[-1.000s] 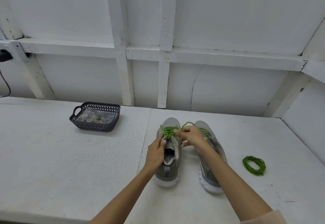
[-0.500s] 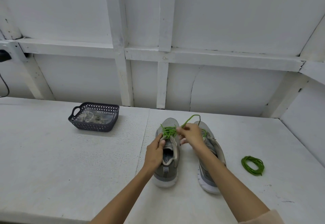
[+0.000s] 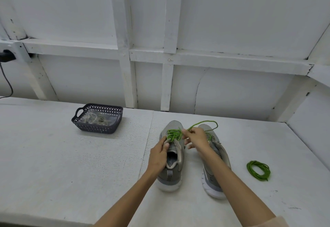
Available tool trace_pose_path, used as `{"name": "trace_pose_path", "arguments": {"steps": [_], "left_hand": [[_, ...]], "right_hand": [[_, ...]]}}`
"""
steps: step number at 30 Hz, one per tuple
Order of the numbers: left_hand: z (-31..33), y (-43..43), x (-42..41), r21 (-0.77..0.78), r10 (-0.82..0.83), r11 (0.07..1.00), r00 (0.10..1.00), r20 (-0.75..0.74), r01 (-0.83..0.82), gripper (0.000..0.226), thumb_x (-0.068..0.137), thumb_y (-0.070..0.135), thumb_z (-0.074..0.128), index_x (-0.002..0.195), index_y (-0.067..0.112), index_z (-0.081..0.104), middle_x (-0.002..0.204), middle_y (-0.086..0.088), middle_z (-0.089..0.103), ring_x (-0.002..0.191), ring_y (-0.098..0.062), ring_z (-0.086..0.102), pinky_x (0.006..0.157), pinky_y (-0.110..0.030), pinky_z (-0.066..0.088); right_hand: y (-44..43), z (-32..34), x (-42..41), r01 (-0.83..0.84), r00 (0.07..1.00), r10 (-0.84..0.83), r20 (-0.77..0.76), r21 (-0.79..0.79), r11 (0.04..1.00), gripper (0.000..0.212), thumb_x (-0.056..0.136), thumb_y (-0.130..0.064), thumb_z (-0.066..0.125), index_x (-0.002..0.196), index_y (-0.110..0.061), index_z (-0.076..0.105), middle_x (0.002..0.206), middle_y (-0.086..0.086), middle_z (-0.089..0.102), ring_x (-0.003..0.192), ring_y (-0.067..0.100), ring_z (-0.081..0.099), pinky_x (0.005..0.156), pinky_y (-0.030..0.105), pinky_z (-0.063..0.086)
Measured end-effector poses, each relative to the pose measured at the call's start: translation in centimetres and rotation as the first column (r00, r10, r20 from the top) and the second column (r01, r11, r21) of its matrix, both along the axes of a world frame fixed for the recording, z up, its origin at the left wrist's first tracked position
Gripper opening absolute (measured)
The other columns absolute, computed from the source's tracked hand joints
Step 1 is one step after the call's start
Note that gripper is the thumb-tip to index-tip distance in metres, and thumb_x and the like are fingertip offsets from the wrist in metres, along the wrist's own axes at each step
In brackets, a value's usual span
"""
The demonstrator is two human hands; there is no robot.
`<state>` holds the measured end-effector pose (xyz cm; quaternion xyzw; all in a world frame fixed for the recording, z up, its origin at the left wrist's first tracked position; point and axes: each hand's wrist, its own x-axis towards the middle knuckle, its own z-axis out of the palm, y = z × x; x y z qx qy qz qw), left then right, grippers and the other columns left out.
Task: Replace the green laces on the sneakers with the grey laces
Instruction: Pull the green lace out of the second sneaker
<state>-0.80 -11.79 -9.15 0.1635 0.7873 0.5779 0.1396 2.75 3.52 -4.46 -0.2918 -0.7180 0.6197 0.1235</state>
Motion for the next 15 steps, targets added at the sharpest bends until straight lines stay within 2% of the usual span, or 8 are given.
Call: {"name": "trace_pose_path", "arguments": {"steps": [3,5,7,9,10,12,13,15], "left_hand": [[0.1,0.0,0.1,0.01,-0.003,1.0,1.0,0.008,0.003,0.04,0.102,0.017,0.045,0.142,0.014,0.045,0.143,-0.006,0.049,0.13,-0.018,0.045,0.098,-0.015,0.03],[0.1,0.0,0.0,0.009,0.0,1.0,1.0,0.007,-0.001,0.04,0.101,0.017,0.046,0.142,0.013,0.045,0.143,-0.006,0.049,0.131,-0.019,0.044,0.098,-0.015,0.029],[0.2,-0.1,-0.1,0.007,-0.007,1.0,1.0,0.01,0.007,0.04,0.101,0.017,0.047,0.141,0.013,0.047,0.141,-0.004,0.051,0.129,-0.017,0.046,0.098,-0.015,0.029],[0.3,-0.3,-0.2,0.024,-0.017,1.0,1.0,0.025,0.016,0.034,0.1,0.02,0.05,0.133,0.017,0.054,0.132,-0.002,0.058,0.116,-0.011,0.053,0.094,-0.013,0.035],[0.4,-0.3,-0.3,0.046,-0.014,0.999,0.999,0.037,0.012,0.027,0.099,0.022,0.052,0.125,0.02,0.059,0.123,0.001,0.062,0.106,-0.006,0.057,0.087,-0.009,0.039],[1.0,-0.5,-0.7,0.082,0.017,0.996,0.998,0.054,-0.021,0.016,0.097,0.027,0.054,0.108,0.024,0.065,0.102,0.008,0.067,0.091,0.002,0.059,0.072,-0.002,0.042],[1.3,-0.6,-1.1,0.085,0.032,0.996,0.998,0.048,-0.036,0.014,0.097,0.028,0.055,0.104,0.023,0.066,0.095,0.011,0.068,0.088,0.001,0.06,0.069,-0.003,0.043],[1.5,-0.9,-2.2,0.013,0.028,1.0,1.0,-0.013,-0.028,0.014,0.094,0.029,0.058,0.099,0.022,0.07,0.09,0.009,0.07,0.089,-0.007,0.064,0.075,-0.013,0.049]], "right_hand": [[-0.5,-0.2,0.4,-0.151,0.985,0.153,0.082,-0.028,0.988,0.02,0.093,-0.013,0.064,0.08,0.0,0.057,0.067,0.011,0.06,0.048,0.017,0.051,0.035,0.021,0.04],[-0.7,-0.2,0.4,-0.023,1.0,0.023,0.001,-0.089,0.996,0.018,0.097,-0.014,0.058,0.085,-0.001,0.053,0.07,0.014,0.058,0.046,0.017,0.049,0.035,0.022,0.039],[-0.8,0.0,0.4,0.188,0.968,-0.215,-0.127,-0.198,0.962,0.022,0.101,-0.021,0.049,0.091,-0.002,0.05,0.071,0.015,0.059,0.046,0.019,0.051,0.036,0.024,0.043],[-1.0,0.3,0.5,0.228,0.947,-0.281,-0.155,-0.289,0.93,0.029,0.103,-0.03,0.043,0.095,-0.003,0.052,0.081,0.017,0.064,0.06,0.025,0.061,0.048,0.03,0.054],[-1.2,0.3,0.6,0.198,0.963,-0.239,-0.126,-0.273,0.941,0.031,0.103,-0.033,0.043,0.096,-0.005,0.055,0.09,0.018,0.066,0.073,0.028,0.065,0.061,0.036,0.057],[-1.8,-0.1,1.1,0.092,0.994,-0.101,-0.048,-0.171,0.981,0.03,0.1,-0.034,0.05,0.101,-0.006,0.062,0.106,0.017,0.067,0.099,0.029,0.065,0.087,0.043,0.053],[-2.2,-0.4,1.4,0.025,0.999,-0.028,-0.024,-0.118,0.993,0.031,0.098,-0.033,0.054,0.106,-0.005,0.065,0.11,0.015,0.067,0.106,0.027,0.063,0.093,0.041,0.05],[-3.2,-1.4,1.9,-0.108,0.994,0.107,-0.033,-0.047,0.993,0.022,0.094,-0.029,0.062,0.104,-0.011,0.07,0.105,0.01,0.071,0.106,0.023,0.063,0.092,0.034,0.048]]}}
